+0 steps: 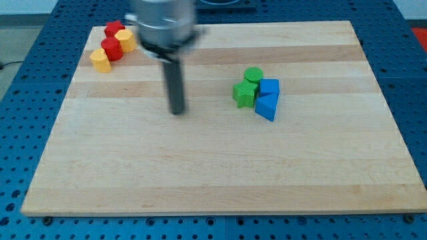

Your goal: Move the heart to the right side

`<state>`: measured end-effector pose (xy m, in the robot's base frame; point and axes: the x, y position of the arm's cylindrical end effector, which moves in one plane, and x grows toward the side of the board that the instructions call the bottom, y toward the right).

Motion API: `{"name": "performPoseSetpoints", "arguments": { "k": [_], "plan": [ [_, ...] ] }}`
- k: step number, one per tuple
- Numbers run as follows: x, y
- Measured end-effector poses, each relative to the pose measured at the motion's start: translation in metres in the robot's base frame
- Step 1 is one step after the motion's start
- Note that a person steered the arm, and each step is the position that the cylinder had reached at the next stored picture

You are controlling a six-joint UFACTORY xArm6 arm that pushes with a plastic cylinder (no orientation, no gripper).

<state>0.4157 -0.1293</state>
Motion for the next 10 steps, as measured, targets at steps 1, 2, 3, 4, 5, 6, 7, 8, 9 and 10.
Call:
{"name": "performPoseSetpoints", "arguments": {
  "k": [1, 2, 3, 4, 5, 6, 7, 8, 9, 10],
  "plan": [
    [-0.04, -0.117],
    [-0.051, -0.174],
    [-0.063, -0.175],
    [-0.122, -0.172],
    [-0.124, -0.157],
    [-0.079, -0.113],
    [-0.079, -0.063],
    [-0.079, -0.002],
    [-0.083, 0.041],
    [-0.105, 0.051]
  ]
}}
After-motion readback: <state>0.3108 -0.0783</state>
